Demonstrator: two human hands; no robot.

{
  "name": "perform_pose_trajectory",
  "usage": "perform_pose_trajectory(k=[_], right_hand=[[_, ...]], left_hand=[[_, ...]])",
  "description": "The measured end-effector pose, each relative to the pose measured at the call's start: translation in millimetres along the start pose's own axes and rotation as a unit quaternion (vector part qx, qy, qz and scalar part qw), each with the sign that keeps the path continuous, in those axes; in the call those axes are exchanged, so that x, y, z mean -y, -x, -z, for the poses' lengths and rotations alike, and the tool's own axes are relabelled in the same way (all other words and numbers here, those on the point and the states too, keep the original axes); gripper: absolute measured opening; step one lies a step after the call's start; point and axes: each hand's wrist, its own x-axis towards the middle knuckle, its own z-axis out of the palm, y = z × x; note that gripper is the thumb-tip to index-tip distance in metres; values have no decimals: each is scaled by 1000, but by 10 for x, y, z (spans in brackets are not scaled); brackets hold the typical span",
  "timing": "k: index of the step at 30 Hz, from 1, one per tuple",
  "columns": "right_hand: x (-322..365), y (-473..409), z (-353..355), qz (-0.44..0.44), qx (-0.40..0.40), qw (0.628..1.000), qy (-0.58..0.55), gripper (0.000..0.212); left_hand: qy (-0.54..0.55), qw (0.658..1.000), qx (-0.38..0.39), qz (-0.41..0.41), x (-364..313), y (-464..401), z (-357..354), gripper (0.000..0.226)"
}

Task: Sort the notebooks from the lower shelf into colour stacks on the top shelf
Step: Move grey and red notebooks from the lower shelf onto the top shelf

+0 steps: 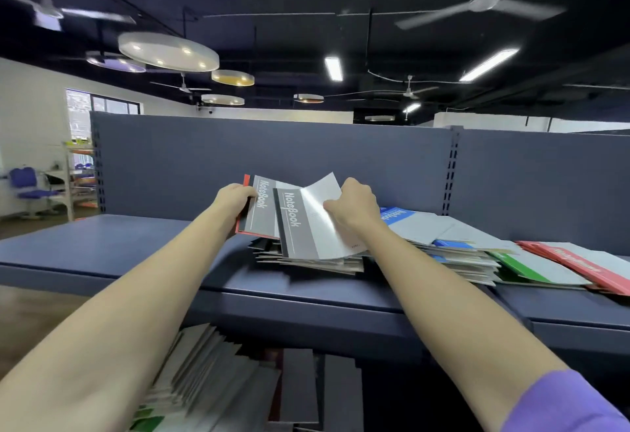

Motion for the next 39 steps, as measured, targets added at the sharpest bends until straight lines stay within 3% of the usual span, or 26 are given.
perform_pose_trajectory(k=[3, 12, 15, 17, 22, 26, 29, 34, 37, 39], right_hand=[[147, -34, -139, 8, -13, 998, 66, 21], [344, -226, -606, -69, 42, 995, 60, 20], [309, -275, -732, -97, 25, 994, 45, 5], [267, -308, -810, -110, 6, 993, 44, 25], [191, -391, -881, -114, -11, 989, 97, 33], [229, -366, -907, -62, -40, 980, 184, 38], [211, -370, -932, 2, -16, 977, 210, 34], [187, -400, -928, 22, 29, 995, 97, 23], [231, -376, -923, 60, 50, 997, 5, 31], [250, -357, -937, 82, 78, 994, 5, 31]], left_hand=[[18, 1000, 9, 9, 92, -183, 161, 3], [89, 993, 33, 73, 422, -496, 444, 3], [102, 991, 38, 81, 472, -565, 470, 7], [115, 989, 37, 86, 478, -606, 521, 13], [170, 981, 22, 94, 530, -750, 720, 56], [237, 967, 4, 90, 554, -700, 740, 36], [316, 945, -19, 77, 565, -677, 755, 20], [377, 922, -34, 81, 581, -659, 749, 21], [397, 913, -57, 76, 579, -659, 788, 28], [396, 913, -66, 76, 594, -662, 797, 40]])
